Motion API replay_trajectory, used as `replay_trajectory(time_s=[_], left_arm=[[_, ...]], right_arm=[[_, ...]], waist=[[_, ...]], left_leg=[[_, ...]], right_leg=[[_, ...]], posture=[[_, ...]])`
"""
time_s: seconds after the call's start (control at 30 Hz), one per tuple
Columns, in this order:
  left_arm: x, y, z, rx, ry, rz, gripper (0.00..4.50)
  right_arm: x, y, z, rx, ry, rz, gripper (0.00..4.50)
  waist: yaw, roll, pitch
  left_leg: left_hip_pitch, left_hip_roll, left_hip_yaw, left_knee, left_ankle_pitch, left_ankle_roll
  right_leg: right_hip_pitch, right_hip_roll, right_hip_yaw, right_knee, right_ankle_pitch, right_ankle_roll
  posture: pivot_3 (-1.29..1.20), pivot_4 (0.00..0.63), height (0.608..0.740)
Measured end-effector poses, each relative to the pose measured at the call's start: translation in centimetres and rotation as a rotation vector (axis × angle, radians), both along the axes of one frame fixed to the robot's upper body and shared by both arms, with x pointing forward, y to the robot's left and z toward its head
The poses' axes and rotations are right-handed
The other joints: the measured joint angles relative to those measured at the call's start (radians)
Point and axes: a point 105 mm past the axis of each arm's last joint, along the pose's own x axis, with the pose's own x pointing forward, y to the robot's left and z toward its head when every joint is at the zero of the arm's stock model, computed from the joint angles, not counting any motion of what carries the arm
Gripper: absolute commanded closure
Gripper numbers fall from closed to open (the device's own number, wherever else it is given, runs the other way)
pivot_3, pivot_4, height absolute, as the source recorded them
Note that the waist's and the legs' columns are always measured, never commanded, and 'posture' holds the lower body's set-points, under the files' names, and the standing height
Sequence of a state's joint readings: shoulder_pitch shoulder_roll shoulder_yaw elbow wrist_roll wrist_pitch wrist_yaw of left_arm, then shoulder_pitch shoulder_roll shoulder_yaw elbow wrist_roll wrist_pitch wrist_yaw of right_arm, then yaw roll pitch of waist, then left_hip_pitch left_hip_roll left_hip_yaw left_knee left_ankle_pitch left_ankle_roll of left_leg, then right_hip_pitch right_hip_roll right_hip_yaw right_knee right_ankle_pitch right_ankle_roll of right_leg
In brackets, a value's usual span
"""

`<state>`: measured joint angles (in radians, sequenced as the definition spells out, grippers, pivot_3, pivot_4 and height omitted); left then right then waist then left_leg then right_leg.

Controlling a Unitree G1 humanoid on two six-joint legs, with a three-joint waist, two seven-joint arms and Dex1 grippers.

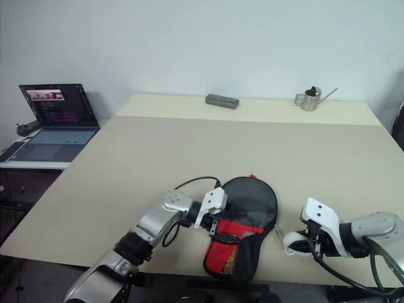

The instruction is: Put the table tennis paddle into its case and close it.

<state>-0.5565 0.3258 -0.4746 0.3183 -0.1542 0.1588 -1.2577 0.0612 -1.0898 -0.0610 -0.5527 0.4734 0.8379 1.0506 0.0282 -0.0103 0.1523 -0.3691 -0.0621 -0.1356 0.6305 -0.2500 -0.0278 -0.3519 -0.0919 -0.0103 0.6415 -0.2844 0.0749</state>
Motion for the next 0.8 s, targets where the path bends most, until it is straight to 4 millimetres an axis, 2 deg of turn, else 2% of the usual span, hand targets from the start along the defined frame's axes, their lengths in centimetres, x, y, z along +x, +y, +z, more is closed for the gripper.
replay_trajectory(time_s=[0.57, 0.7, 0.73, 0.8], left_arm=[[0.1, -0.2, -0.1, -0.003, -0.005, -0.004, 0.0], [0.1, -0.2, -0.1, -0.002, 0.0, -0.001, 0.0], [0.2, -0.2, -0.2, -0.002, 0.001, 0.0, 0.0], [0.2, -0.2, -0.2, -0.002, 0.001, 0.0, 0.0]], right_arm=[[-0.2, 0.5, -0.4, -0.005, -0.003, 0.015, 3.96], [0.5, 0.7, 0.1, 0.028, -0.01, -0.011, 3.96], [0.8, 0.6, 0.2, 0.037, -0.015, -0.027, 3.24], [1.2, 0.2, 0.6, 0.043, -0.019, -0.056, 2.66]], waist=[[0.0, 0.0, 0.0], [0.0, -0.001, 0.0], [0.0, -0.001, 0.0], [0.0, -0.001, 0.0]], left_leg=[[0.002, 0.0, 0.0, 0.0, 0.0, 0.0], [0.002, 0.0, 0.0, 0.0, -0.001, 0.0], [0.002, 0.0, 0.0, 0.0, -0.001, 0.0], [0.002, 0.0, 0.0, 0.0, -0.001, 0.0]], right_leg=[[0.001, 0.0, 0.0, 0.0, 0.0, 0.0], [0.001, 0.0, 0.001, 0.0, 0.0, 0.0], [0.001, 0.0, 0.001, 0.0, 0.0, 0.0], [0.002, 0.0, 0.0, 0.0, 0.0, 0.0]], posture=[[0.0, 0.15, 0.74], [0.0, 0.15, 0.74], [0.0, 0.15, 0.74], [0.0, 0.15, 0.74]])
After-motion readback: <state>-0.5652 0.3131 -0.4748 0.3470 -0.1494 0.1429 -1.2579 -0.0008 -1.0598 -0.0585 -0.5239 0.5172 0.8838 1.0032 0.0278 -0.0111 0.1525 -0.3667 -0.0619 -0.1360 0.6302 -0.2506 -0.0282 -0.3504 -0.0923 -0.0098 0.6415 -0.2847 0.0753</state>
